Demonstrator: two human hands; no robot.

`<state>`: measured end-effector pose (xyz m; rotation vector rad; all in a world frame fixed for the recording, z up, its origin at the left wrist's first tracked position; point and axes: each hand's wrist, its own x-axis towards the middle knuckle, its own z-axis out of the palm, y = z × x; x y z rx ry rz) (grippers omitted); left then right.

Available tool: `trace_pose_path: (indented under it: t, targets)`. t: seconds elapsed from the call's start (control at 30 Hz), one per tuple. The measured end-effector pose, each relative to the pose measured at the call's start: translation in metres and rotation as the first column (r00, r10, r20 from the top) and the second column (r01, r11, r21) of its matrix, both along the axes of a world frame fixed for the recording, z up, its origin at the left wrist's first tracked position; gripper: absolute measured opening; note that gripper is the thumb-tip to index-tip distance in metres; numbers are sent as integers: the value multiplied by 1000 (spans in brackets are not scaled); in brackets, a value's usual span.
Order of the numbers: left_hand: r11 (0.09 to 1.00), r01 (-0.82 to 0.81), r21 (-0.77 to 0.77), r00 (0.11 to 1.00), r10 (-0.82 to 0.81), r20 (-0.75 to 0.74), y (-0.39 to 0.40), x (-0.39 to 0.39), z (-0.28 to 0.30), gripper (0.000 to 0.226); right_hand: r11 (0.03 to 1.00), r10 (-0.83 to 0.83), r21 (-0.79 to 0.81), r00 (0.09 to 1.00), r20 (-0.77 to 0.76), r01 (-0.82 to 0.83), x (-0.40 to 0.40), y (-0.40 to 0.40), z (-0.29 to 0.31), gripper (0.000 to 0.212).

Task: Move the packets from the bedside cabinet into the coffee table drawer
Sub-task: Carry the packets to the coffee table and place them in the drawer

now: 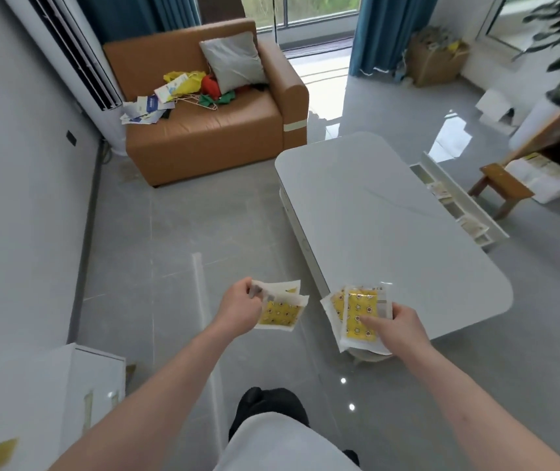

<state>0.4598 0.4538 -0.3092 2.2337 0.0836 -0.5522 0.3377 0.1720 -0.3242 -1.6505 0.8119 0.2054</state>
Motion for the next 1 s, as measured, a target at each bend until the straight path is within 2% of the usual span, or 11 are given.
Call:
trace_pose_path:
  t: [0.17,0.5,0.73,0.87,1.0]
  targets:
    - [999,41,8,999,-41,1,-73,-23,11,19,1000,-29,-10,1000,13,29,-27,-69,10,11]
    - [998,42,42,998,-44,33,-218,6,-2,25,999,-22,-39,999,33,23,-18,-223,18,6]
    - [993,122,0,993,-122,-5,-380,37,-18,27,989,-107,-104,994,-10,105,-12,-380,20,8]
    - [973,231,-4,973,-231,25,-484,51,-4,26,962,-234,-148,972,-6,230,-19,-464,24,8]
    - [959,280,-55,960,-278,30,-576,58,11,26,958,-251,-144,968,-13,247,-16,-530,23,8]
